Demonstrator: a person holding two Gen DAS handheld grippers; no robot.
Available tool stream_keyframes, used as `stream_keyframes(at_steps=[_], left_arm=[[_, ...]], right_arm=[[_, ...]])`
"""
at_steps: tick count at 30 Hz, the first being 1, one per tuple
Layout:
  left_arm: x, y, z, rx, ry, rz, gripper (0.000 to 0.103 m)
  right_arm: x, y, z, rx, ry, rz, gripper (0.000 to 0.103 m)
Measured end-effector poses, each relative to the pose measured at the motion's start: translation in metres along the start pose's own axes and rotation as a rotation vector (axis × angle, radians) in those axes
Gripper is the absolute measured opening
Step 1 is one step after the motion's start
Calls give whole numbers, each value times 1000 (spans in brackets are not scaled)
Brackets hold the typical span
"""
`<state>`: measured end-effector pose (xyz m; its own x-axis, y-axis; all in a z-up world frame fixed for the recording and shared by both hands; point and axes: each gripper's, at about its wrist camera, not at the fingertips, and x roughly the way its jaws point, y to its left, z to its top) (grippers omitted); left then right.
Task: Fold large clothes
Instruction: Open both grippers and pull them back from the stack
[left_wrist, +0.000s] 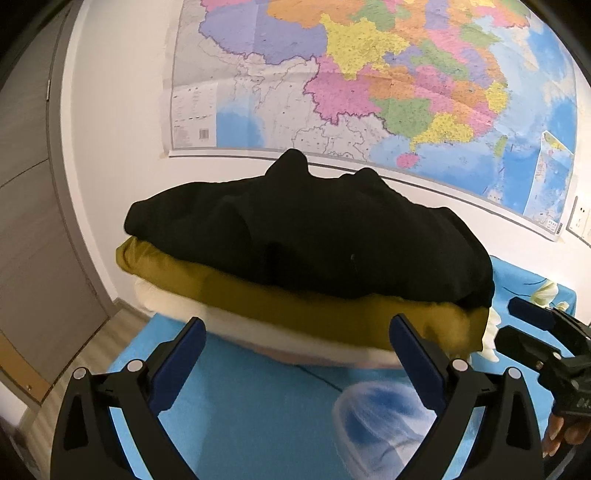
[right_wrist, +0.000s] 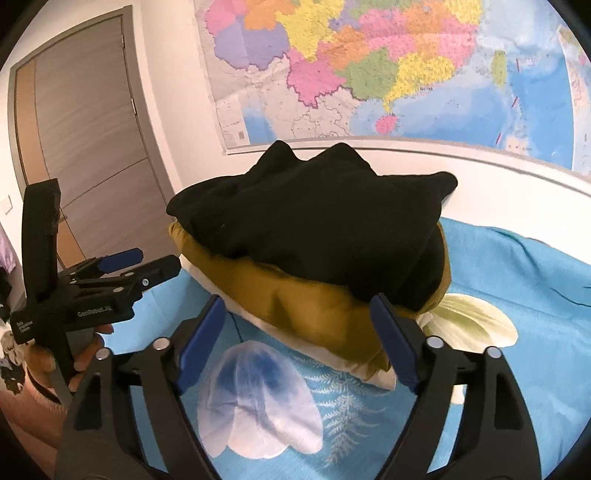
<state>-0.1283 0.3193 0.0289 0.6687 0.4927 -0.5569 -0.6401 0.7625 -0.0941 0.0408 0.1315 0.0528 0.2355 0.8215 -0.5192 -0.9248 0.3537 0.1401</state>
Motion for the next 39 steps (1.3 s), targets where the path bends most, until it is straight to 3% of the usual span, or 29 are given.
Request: stream_keyframes(at_steps=[4, 20, 39], left_arm=[[-6, -1, -7, -10, 12, -8, 96], [-29, -18, -36, 31, 16, 66, 96], [-53, -21, -53, 36, -4, 45, 96]], right_arm=[[-10, 7, -7, -15, -22, -13, 97], [-32, 27, -34, -33, -33, -28, 97], [-53, 44, -52, -56, -48, -38, 97]])
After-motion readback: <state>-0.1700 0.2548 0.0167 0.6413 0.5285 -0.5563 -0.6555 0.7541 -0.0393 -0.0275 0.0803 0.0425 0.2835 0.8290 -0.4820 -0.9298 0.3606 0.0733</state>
